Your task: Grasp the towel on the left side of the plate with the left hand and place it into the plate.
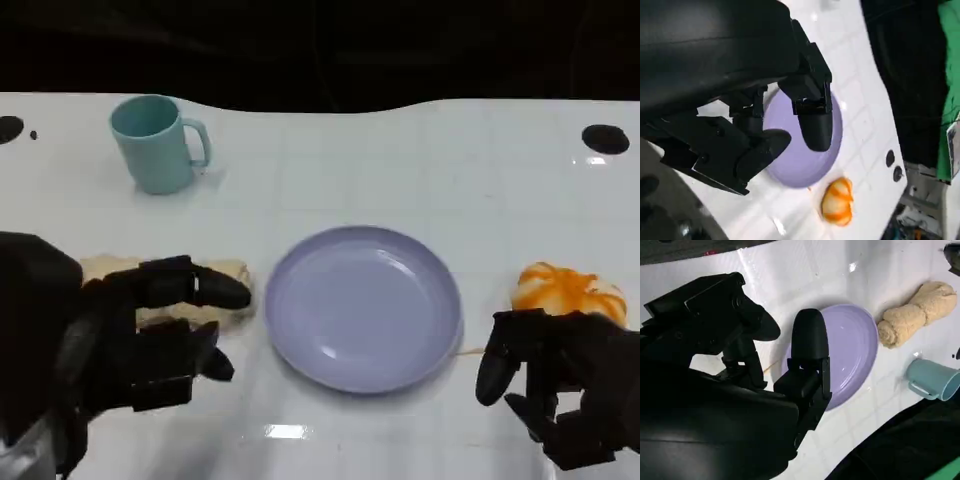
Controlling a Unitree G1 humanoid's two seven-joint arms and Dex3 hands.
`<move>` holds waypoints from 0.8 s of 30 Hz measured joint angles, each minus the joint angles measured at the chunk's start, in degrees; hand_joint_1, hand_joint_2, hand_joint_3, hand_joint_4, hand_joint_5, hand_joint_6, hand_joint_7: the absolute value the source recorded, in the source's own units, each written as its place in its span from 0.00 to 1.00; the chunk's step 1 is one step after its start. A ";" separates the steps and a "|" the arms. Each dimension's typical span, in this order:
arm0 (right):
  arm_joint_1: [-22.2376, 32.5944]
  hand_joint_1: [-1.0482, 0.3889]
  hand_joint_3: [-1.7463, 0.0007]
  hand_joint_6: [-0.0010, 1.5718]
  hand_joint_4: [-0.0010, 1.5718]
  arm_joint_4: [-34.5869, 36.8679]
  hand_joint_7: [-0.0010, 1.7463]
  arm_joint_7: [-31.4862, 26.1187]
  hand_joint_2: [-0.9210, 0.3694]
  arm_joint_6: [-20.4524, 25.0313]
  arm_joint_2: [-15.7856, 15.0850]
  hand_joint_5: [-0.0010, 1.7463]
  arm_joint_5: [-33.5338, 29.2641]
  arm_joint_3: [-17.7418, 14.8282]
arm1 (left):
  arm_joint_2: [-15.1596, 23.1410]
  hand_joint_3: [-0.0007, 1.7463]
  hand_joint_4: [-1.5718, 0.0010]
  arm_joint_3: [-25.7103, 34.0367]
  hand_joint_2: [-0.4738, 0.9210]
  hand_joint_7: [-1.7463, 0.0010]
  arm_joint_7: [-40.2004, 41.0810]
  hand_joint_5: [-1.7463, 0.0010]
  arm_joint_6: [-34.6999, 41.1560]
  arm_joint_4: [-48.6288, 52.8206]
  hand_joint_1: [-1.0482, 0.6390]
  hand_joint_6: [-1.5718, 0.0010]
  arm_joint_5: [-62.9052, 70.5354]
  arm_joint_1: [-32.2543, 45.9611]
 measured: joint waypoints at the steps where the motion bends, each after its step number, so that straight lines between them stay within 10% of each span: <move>1: -0.02 0.74 0.36 0.45 0.46 0.00 0.83 -0.02 0.30 0.00 0.05 1.00 -0.01 0.03 | 0.78 0.27 0.66 -0.97 0.93 0.89 -0.81 0.54 -2.79 0.48 0.50 0.59 1.96 0.14; 7: -0.05 0.73 0.36 0.44 0.46 -0.08 0.83 -0.17 0.30 0.06 0.45 1.00 -0.16 0.13 | 7.55 0.10 0.82 -3.93 1.00 0.99 -7.36 0.64 -13.69 5.77 0.42 0.70 10.45 -1.66; 24: -0.97 0.73 0.38 0.45 0.46 -0.49 0.82 -0.45 0.28 1.56 0.66 1.00 -1.18 1.79 | 18.61 0.03 0.92 -17.67 1.00 1.00 -10.83 0.74 -28.98 19.33 0.30 0.83 44.40 -15.49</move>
